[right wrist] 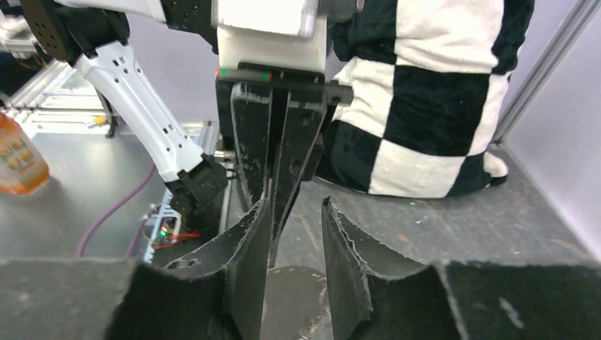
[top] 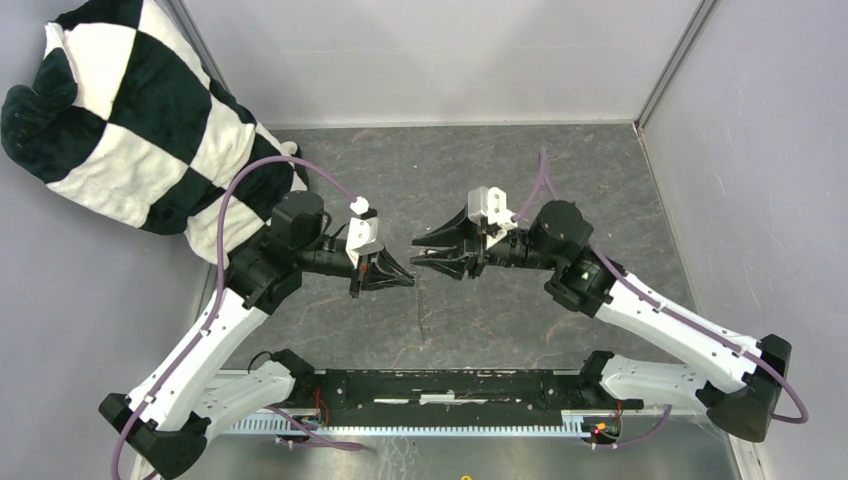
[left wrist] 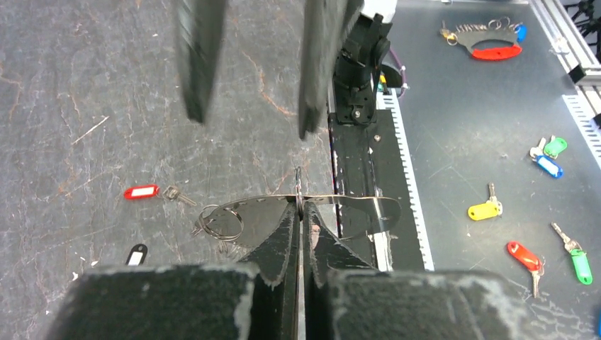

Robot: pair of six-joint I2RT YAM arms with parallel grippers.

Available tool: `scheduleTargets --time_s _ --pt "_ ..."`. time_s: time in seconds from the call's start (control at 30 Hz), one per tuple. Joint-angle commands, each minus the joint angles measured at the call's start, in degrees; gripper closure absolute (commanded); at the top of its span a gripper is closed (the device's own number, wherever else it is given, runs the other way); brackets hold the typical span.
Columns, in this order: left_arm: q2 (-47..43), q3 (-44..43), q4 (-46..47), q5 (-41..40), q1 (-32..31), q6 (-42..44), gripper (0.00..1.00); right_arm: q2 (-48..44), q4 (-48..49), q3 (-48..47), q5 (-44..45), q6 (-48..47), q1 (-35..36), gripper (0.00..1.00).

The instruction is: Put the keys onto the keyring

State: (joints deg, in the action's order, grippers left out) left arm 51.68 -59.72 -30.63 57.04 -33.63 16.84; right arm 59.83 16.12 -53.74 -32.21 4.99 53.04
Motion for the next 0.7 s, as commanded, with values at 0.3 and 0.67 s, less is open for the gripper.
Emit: scheduleTargets --time_s 0.3,0.67 --pt "2.2 -5.8 -9.7 -0.4 -0.1 14.2 0.98 10.5 -39.3 -23.1 -9.4 -24.3 -0.7 0.58" --pt "2.3 -5.8 -9.7 -1.5 -0.1 14.5 0.98 12.2 -39.1 -24.5 -11.0 -23.5 -0.6 0.68"
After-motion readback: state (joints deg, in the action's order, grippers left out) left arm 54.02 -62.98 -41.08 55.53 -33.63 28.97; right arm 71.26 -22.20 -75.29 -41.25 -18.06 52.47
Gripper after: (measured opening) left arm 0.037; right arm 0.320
